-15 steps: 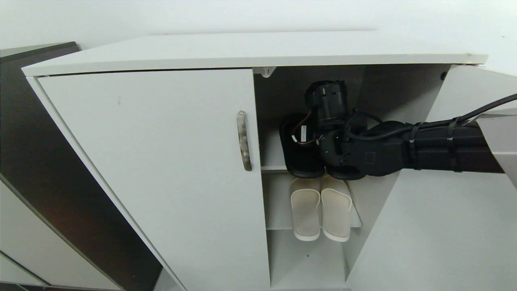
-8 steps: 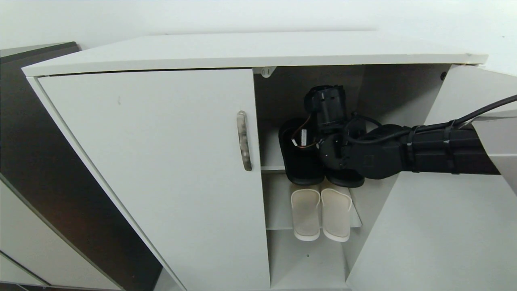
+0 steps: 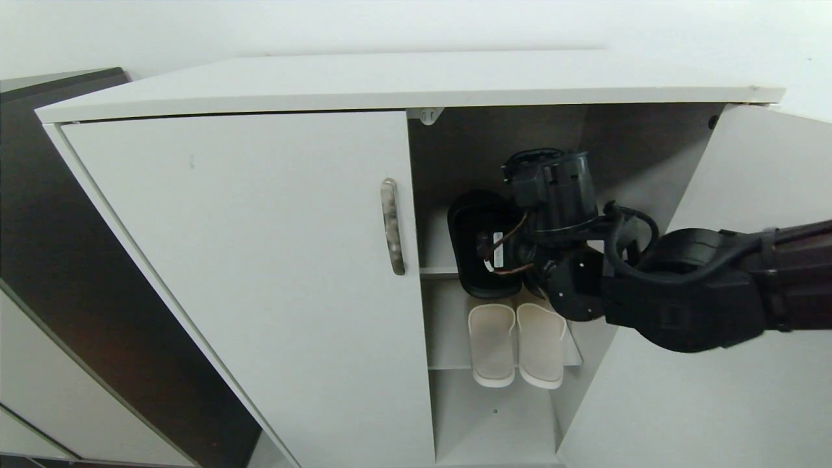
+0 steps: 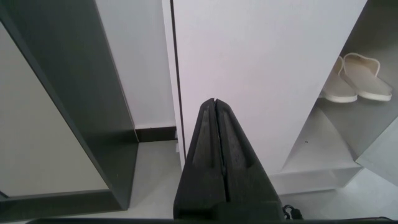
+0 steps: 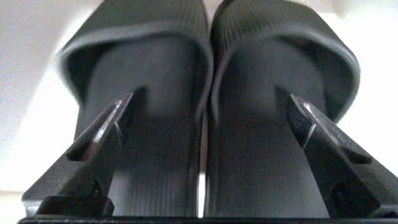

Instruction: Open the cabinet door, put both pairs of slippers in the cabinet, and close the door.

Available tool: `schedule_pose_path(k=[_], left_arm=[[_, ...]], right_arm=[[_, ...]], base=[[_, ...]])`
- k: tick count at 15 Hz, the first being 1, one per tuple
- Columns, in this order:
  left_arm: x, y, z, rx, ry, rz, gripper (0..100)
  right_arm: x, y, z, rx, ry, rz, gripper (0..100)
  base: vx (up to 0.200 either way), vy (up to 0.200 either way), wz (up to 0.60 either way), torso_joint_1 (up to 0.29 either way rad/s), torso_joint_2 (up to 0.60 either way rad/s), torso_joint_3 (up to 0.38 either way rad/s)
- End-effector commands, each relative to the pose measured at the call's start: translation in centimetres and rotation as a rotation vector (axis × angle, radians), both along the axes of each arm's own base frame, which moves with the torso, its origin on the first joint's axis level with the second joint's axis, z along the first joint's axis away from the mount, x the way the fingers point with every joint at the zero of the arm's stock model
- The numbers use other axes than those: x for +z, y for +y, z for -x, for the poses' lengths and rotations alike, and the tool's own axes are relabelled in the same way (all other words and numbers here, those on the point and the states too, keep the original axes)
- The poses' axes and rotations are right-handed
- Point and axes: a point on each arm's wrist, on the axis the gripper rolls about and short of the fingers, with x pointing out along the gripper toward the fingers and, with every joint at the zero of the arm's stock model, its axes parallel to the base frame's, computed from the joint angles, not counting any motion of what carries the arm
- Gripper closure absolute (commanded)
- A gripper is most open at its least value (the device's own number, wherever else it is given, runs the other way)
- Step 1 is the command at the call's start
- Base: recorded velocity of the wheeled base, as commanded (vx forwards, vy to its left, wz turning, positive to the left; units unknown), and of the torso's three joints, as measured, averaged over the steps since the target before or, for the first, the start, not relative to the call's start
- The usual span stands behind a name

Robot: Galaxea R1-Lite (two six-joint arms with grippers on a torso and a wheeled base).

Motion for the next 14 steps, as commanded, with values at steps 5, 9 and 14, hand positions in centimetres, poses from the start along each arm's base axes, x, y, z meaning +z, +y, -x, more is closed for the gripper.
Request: schedule_pose_path(k=[5, 9, 14], left_arm=[[0.0, 0.0, 0.0, 0.000, 0.000, 0.001, 100], [0.0, 0.0, 0.0, 0.002, 0.000, 0.001, 100], [0.0, 0.0, 0.0, 0.002, 0.000, 0.001, 100]], right_arm=[[0.6, -3.9, 8.1, 0.112, -0.055, -0.062, 100], [-0.2, -3.8, 9.4, 0.157, -0.036, -0.048, 100], [-0.7, -3.3, 9.0, 0.157, -0.037, -0.051, 100]], base=[[0.000, 0.000, 0.00, 0.000, 0.00, 0.000], [0.000, 0.000, 0.00, 0.000, 0.00, 0.000], [0.000, 0.000, 0.00, 0.000, 0.00, 0.000]])
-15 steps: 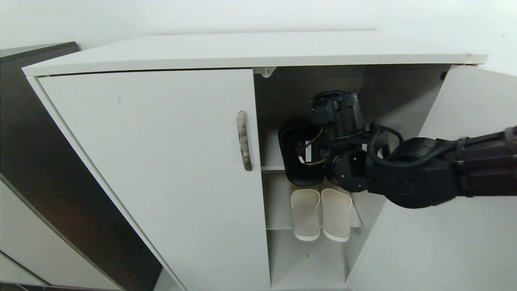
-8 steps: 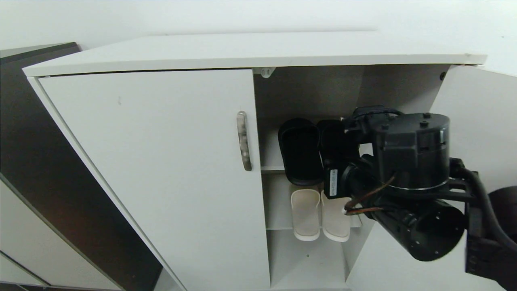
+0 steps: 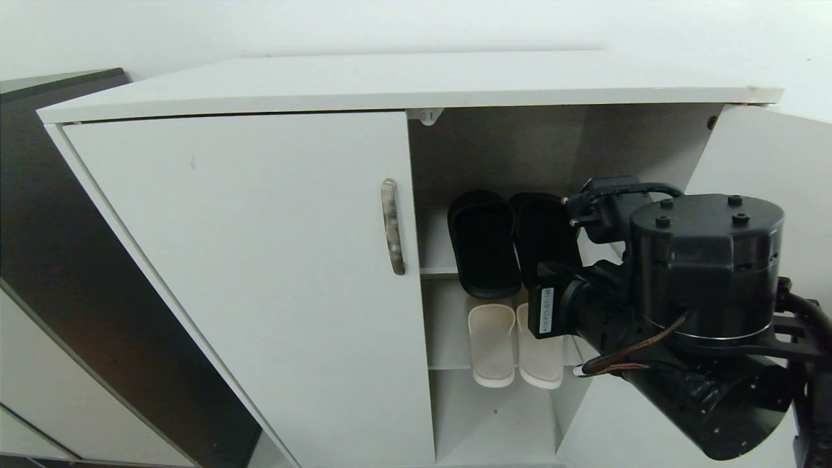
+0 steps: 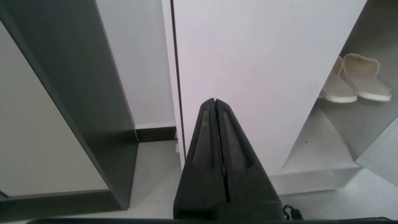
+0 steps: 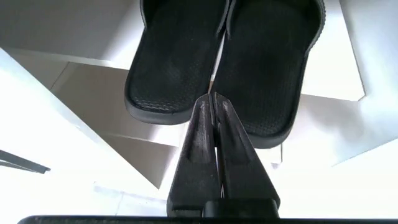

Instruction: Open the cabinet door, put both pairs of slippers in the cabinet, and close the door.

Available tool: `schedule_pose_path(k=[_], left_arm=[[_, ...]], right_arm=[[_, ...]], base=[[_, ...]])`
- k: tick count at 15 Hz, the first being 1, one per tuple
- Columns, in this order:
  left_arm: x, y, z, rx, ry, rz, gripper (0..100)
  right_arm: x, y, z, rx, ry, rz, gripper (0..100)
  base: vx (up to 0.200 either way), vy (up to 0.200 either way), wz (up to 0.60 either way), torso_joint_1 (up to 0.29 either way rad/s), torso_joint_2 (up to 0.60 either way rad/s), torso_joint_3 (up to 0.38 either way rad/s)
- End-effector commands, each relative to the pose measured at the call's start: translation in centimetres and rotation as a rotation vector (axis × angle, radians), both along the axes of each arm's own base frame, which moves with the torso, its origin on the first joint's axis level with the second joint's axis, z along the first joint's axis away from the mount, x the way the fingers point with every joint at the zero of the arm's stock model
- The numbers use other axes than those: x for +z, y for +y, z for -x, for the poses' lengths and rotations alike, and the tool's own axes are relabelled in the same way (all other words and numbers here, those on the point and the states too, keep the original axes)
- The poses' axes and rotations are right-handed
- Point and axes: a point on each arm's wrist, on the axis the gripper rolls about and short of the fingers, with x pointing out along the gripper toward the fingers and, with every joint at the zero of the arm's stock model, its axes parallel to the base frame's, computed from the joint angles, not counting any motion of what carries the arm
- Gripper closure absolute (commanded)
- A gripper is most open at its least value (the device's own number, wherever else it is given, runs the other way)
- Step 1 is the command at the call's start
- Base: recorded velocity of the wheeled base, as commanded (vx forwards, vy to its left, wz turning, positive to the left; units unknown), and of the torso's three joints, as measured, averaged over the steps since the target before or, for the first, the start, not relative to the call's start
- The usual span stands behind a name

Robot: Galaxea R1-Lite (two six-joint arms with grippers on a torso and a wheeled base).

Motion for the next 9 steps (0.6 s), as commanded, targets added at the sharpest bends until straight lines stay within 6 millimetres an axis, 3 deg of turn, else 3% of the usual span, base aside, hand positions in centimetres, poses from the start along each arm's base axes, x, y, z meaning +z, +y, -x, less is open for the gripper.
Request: schedule_pose_path(k=[1, 6, 9], left_arm=[[0.00, 0.00, 0.00, 0.000, 0.000, 0.000, 100], [0.00, 0.00, 0.00, 0.000, 0.000, 0.000, 100], [0.00, 0.00, -0.01, 0.000, 0.002, 0.000, 100]], right_arm=[[-0.21, 0.22, -0.13, -0.002, 0.002, 0.005, 100], [-0.40, 0.66, -0.43, -0.006, -0.016, -0.016, 100], [-0.72, 0.79, -0.57, -0.007, -0.010, -0.007, 100]], base=[[0.000, 0.000, 0.00, 0.000, 0.00, 0.000], [0.000, 0.000, 0.00, 0.000, 0.00, 0.000], [-0.200, 0.000, 0.00, 0.004, 0.00, 0.001]])
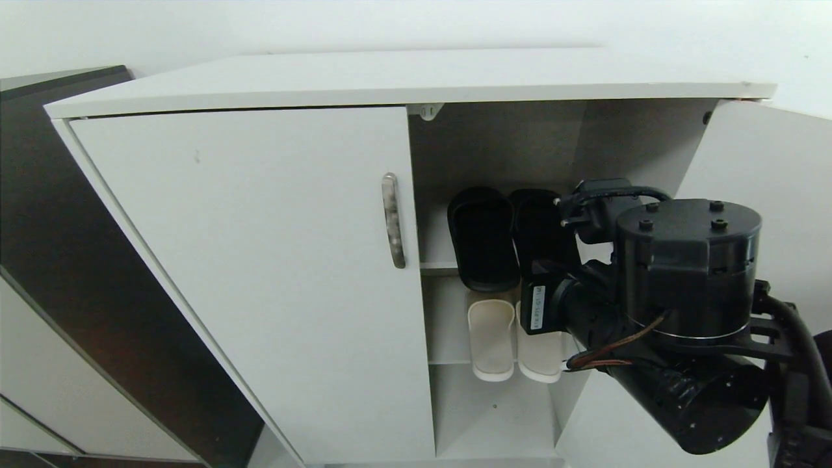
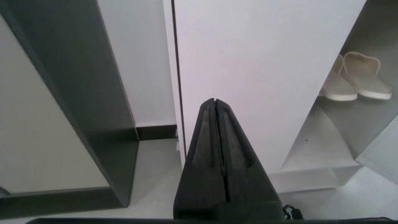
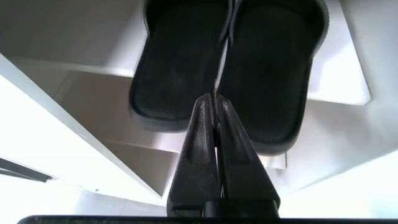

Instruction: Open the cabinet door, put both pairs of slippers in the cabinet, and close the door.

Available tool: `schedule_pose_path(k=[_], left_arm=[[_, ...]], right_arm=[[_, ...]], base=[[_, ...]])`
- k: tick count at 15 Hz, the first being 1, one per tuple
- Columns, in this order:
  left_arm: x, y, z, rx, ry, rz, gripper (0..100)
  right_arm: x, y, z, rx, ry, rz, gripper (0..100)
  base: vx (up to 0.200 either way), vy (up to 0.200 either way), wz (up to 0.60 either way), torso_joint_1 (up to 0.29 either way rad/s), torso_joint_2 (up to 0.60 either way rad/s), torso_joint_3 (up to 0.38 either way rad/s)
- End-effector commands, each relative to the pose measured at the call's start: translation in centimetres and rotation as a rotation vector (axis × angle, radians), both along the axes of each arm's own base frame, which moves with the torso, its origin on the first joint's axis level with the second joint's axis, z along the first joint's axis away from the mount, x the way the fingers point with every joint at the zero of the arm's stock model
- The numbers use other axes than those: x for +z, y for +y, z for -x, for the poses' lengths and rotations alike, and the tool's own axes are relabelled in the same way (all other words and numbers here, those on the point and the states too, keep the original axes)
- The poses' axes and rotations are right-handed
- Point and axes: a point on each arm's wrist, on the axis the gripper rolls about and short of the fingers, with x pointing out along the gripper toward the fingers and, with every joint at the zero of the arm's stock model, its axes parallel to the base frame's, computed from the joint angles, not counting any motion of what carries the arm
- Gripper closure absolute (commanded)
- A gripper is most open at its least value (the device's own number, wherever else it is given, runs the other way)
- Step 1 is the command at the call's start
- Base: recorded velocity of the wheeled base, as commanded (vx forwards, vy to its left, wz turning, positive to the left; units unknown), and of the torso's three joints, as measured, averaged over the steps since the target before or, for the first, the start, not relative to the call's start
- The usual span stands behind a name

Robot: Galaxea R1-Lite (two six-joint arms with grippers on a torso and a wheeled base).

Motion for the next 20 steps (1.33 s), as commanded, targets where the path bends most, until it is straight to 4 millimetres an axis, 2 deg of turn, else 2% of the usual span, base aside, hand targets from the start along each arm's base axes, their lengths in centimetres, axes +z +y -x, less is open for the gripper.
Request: schedule_pose_path(k=[1, 18, 20], left_arm=[[0.0, 0.0, 0.0, 0.000, 0.000, 0.000, 100], [0.0, 0.0, 0.0, 0.000, 0.000, 0.000, 100], [0.0, 0.0, 0.0, 0.000, 0.002, 0.000, 100]], right_arm=[[-0.4, 0.2, -0.1, 0.001, 0.007, 0.010, 100], [-1.6, -0.6, -0.6, -0.025, 0.033, 0.050, 100], [-1.8, -0.6, -0.6, -0.024, 0.036, 0.056, 100]], base=[[-0.200, 0.000, 0.00, 0.017, 0.00, 0.007], [-0.200, 0.000, 0.00, 0.002, 0.00, 0.003], [0.000, 0.000, 0.00, 0.000, 0.00, 0.000]])
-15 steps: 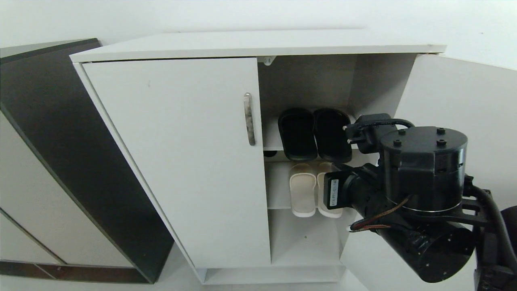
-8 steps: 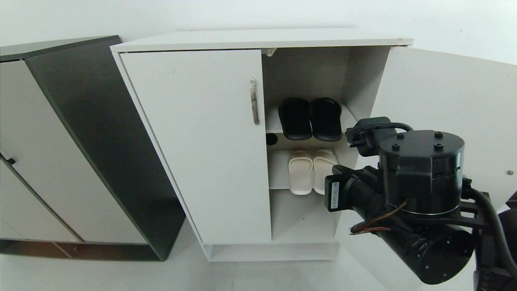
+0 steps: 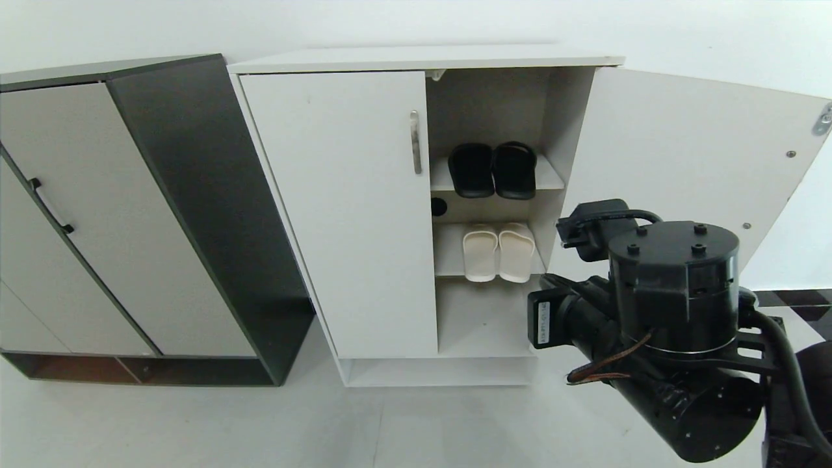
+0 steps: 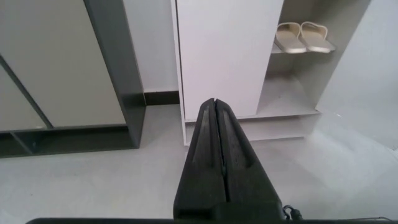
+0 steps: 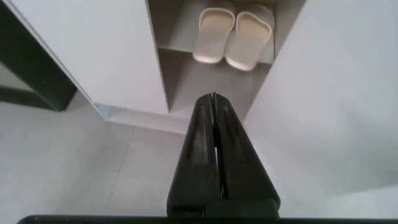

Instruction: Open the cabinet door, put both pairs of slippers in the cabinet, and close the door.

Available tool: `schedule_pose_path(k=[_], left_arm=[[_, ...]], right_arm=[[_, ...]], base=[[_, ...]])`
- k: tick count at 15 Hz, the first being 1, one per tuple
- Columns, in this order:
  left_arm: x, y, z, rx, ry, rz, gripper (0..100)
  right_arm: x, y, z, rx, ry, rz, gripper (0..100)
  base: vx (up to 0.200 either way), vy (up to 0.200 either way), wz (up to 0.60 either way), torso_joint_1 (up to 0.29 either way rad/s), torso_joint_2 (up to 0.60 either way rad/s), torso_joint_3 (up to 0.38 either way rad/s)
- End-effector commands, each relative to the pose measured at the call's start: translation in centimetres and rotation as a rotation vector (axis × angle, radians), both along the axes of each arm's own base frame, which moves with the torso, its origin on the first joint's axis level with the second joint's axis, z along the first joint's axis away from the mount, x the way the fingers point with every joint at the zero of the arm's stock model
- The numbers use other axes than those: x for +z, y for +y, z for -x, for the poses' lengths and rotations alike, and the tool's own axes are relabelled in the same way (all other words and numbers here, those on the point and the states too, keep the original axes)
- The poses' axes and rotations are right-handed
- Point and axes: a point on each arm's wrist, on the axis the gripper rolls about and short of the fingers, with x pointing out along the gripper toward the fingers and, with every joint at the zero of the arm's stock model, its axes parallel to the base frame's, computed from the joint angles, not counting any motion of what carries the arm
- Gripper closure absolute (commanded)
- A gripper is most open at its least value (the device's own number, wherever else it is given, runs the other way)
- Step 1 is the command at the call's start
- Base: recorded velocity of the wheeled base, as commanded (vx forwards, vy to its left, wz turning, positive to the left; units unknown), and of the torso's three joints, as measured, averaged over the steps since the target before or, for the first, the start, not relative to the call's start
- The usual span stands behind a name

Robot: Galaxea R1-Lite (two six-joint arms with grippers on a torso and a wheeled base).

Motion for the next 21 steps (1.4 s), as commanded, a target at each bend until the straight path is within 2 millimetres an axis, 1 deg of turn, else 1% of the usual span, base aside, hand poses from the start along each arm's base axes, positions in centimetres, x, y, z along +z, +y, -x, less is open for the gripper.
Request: schedule_pose_path(k=[1, 13, 17, 21], left_arm=[[0.00, 0.00, -0.01, 0.000, 0.001, 0.000, 100], [0.00, 0.00, -0.01, 0.000, 0.001, 0.000, 100], [0.00, 0.00, 0.00, 0.000, 0.000, 0.000, 100], [0.00, 0.00, -0.01, 0.000, 0.001, 0.000, 100]], right_arm=[[-0.17, 0.03, -0.04, -0.001, 0.003, 0.005, 100], [-0.47, 0.00, -0.07, 0.000, 0.007, 0.025, 100], [-0.48, -0.01, -0.07, 0.000, 0.008, 0.026, 100], [-0.48, -0.06, -0.14, -0.003, 0.008, 0.028, 100]], base=[[0.000, 0.000, 0.00, 0.000, 0.00, 0.000], [0.000, 0.000, 0.00, 0.000, 0.00, 0.000], [0.000, 0.000, 0.00, 0.010, -0.19, -0.284], [0.000, 0.000, 0.00, 0.056, -0.51, -0.355]])
